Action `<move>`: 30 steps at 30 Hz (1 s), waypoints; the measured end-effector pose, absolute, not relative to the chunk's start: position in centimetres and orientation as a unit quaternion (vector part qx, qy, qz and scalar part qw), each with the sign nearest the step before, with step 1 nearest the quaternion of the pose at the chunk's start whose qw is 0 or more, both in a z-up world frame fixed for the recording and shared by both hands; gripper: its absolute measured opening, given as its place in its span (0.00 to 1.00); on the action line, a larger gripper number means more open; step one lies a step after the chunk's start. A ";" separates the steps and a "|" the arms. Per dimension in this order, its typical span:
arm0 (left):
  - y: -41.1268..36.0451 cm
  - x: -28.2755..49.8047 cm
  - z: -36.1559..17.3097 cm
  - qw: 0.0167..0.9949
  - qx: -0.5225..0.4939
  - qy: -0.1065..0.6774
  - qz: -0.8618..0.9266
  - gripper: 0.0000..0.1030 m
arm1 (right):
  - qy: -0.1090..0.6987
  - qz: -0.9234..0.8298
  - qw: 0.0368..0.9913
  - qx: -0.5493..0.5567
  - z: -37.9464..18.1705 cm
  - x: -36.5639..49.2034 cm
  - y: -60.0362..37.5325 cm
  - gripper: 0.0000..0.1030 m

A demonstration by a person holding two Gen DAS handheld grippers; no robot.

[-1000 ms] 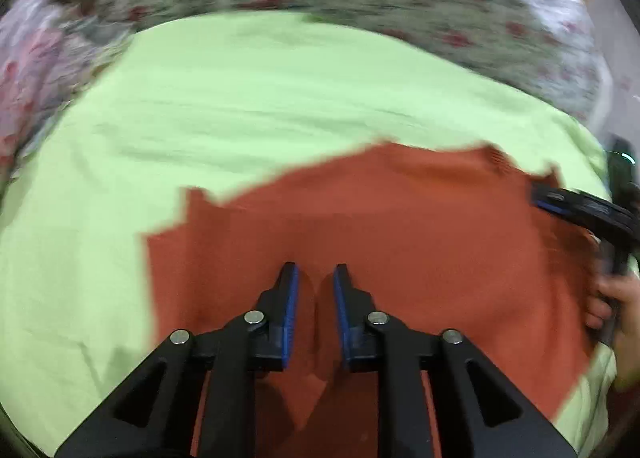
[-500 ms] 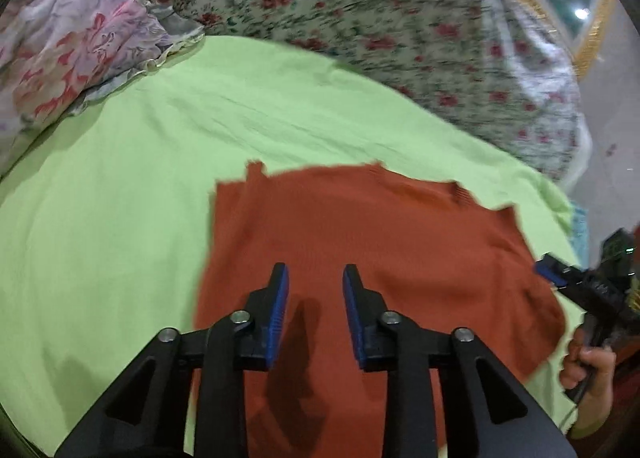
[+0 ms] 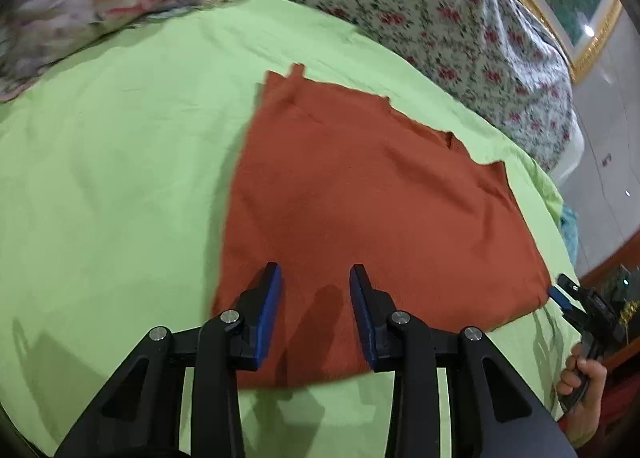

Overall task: Fold small clothes
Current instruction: 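Release the hem with both grippers and smooth the folded sweater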

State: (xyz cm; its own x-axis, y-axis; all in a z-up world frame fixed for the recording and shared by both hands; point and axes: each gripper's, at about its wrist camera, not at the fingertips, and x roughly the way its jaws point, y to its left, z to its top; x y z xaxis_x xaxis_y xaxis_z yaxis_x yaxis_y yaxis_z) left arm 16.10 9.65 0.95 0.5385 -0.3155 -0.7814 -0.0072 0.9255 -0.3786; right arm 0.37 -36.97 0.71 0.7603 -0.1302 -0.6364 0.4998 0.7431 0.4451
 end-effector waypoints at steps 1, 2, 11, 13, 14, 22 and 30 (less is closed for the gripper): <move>9.9 15.6 1.0 0.861 -0.175 0.470 -0.084 0.40 | 0.290 -0.186 0.886 0.310 1.1 -0.1 -36.8 0.59; 10.3 14.7 1.1 0.860 -0.188 0.467 -0.080 0.41 | 0.282 -0.191 0.888 0.310 1.4 -0.5 -36.6 0.59; 11.2 8.8 1.3 0.851 -0.221 0.471 -0.079 0.46 | 0.254 -0.143 0.897 0.333 0.7 -2.3 -31.6 0.60; 10.9 7.9 1.2 0.849 -0.228 0.470 -0.083 0.47 | 0.253 -0.132 0.899 0.333 0.3 -2.4 -30.3 0.61; 10.8 7.6 1.1 0.848 -0.232 0.469 -0.084 0.48 | 0.253 -0.127 0.899 0.334 0.1 -2.4 -29.6 0.61; 10.6 8.1 -0.6 0.834 -0.264 0.479 -0.077 0.51 | 0.265 -0.079 0.902 0.332 -0.7 -2.5 -25.3 0.64; 10.8 11.8 -1.7 0.832 -0.307 0.458 -0.060 0.56 | 0.268 -0.067 0.904 0.326 -0.4 -2.0 -24.0 0.65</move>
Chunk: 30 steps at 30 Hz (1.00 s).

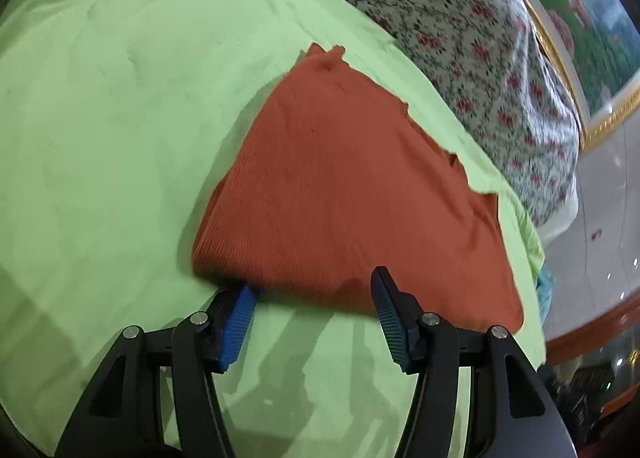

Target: Fold small clothes

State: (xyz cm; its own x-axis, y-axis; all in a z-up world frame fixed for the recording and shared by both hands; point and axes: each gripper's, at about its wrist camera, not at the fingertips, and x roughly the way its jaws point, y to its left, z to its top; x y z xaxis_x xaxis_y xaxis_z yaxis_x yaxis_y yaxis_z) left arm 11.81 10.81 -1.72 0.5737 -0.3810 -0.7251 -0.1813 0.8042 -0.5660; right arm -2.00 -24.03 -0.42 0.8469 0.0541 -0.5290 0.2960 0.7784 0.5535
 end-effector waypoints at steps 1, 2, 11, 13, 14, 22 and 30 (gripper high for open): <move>10.8 12.1 -1.8 0.833 -0.310 0.455 -0.057 0.56 | 0.269 -0.067 0.904 0.325 -0.4 -1.9 -24.0 0.66; 10.8 12.5 -1.8 0.834 -0.311 0.452 -0.053 0.56 | 0.269 -0.068 0.904 0.325 -0.4 -1.9 -23.9 0.66; 8.8 16.0 -0.6 0.850 -0.268 0.451 -0.047 0.27 | 0.276 -0.069 0.900 0.331 -0.6 -1.5 -24.3 0.66; 8.2 16.5 0.1 0.861 -0.243 0.445 -0.042 0.17 | 0.278 -0.069 0.896 0.339 -0.5 -1.4 -24.8 0.66; 7.9 16.6 0.5 0.866 -0.232 0.442 -0.043 0.12 | 0.277 -0.068 0.895 0.342 -0.3 -1.5 -25.1 0.66; 0.4 17.0 6.4 0.917 -0.080 0.383 -0.075 0.08 | 0.266 -0.073 0.898 0.344 1.8 -1.5 -28.8 0.66; -9.9 17.8 8.7 0.910 -0.037 0.358 -0.204 0.07 | 0.251 -0.072 0.889 0.377 3.8 -2.4 -34.8 0.66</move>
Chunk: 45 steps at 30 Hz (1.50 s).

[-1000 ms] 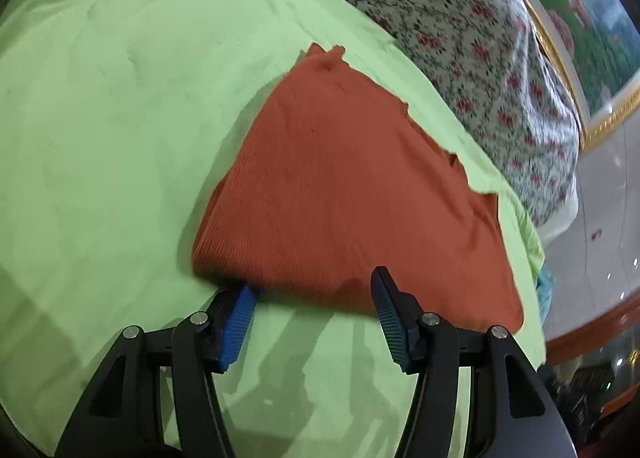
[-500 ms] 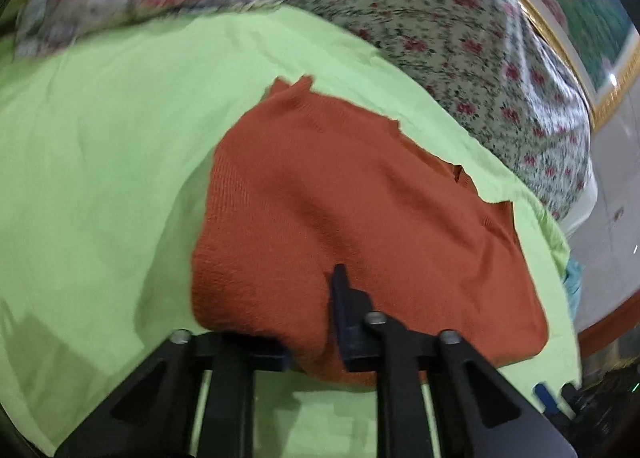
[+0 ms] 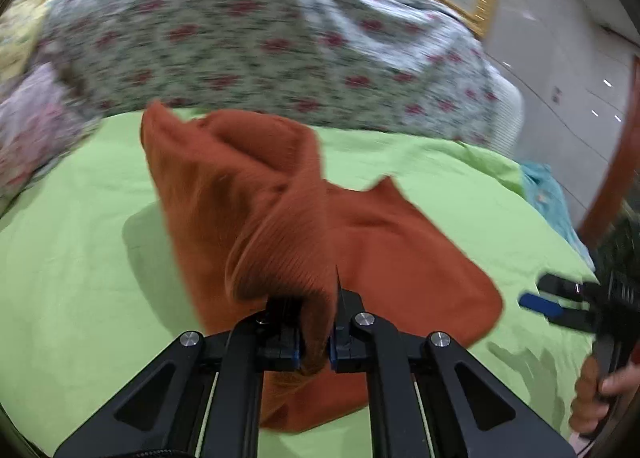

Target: Fold small clothes

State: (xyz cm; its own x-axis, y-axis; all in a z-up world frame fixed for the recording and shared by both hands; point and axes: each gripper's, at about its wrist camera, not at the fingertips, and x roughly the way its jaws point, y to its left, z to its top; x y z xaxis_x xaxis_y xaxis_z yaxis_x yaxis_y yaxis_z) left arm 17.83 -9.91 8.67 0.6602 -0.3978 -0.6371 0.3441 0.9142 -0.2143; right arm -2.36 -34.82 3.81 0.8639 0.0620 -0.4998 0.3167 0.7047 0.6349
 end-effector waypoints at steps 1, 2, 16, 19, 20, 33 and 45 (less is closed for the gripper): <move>-11.6 18.0 8.0 0.906 -0.030 0.361 -0.219 0.07 | 0.247 -0.071 0.886 0.386 4.0 -2.5 -35.7 0.66; -12.6 18.1 7.5 0.902 -0.027 0.365 -0.227 0.07 | 0.247 -0.070 0.885 0.388 4.3 -2.6 -36.5 0.66; -16.5 17.6 1.7 0.879 -0.014 0.406 -0.249 0.07 | 0.341 -0.002 0.868 0.360 3.1 9.8 -39.9 0.75; -16.2 17.6 1.3 0.876 -0.019 0.412 -0.249 0.07 | 0.376 0.031 0.850 0.367 1.4 14.2 -40.0 0.75; -16.2 17.7 1.3 0.876 -0.018 0.413 -0.248 0.07 | 0.389 0.050 0.840 0.375 0.8 15.9 -39.9 0.75; -19.8 17.7 4.9 0.876 -0.020 0.386 -0.289 0.07 | 0.350 0.083 0.865 0.351 4.0 18.6 -40.8 0.17; -28.0 18.0 1.1 0.838 -0.012 0.436 -0.327 0.08 | 0.362 -0.054 0.886 0.286 2.7 12.2 -47.8 0.15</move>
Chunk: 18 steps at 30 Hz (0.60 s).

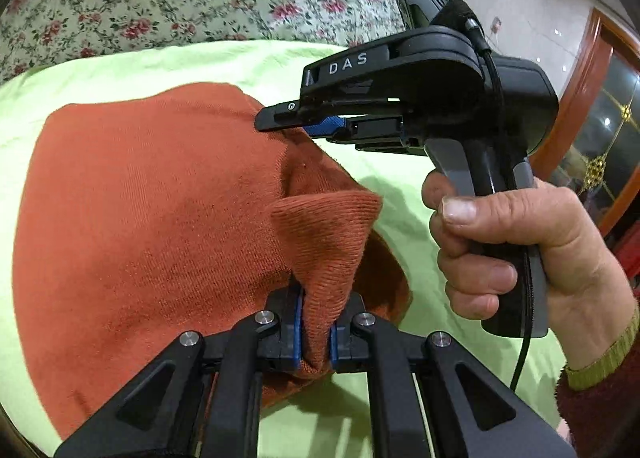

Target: Fold small clothes

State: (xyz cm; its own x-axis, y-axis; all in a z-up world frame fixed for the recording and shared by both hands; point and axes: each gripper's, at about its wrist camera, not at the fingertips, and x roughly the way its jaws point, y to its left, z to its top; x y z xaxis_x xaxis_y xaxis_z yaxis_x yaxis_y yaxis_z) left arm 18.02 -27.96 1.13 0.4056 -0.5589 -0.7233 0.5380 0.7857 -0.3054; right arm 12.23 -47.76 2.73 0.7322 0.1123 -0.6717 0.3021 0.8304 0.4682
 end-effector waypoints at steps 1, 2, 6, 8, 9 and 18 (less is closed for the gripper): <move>-28.1 18.1 0.8 0.838 -0.008 0.438 -0.326 0.08 | 0.359 -0.056 0.886 0.289 2.5 12.0 -48.1 0.15; -28.1 18.3 0.7 0.838 -0.009 0.439 -0.325 0.08 | 0.359 -0.056 0.884 0.294 2.1 11.9 -48.4 0.15; -28.0 18.4 0.9 0.835 -0.011 0.441 -0.330 0.13 | 0.372 -0.063 0.878 0.294 0.7 12.3 -48.6 0.15; -27.9 18.6 1.0 0.831 -0.015 0.444 -0.334 0.14 | 0.371 -0.064 0.877 0.298 0.3 12.3 -48.6 0.15; -27.9 18.7 0.9 0.830 -0.017 0.447 -0.335 0.14 | 0.369 -0.064 0.877 0.301 0.3 12.3 -48.5 0.15; -23.9 16.8 2.8 0.814 -0.031 0.455 -0.361 0.37 | 0.358 -0.093 0.875 0.311 1.3 9.8 -48.4 0.65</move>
State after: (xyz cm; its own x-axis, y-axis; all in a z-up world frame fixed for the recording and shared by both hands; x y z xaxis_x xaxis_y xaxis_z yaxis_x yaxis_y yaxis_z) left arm 16.82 -23.89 2.82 0.3257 -0.6156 -0.7176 0.5598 0.7372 -0.3784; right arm 9.80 -48.36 1.30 0.7264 0.0595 -0.6847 0.3860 0.7890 0.4780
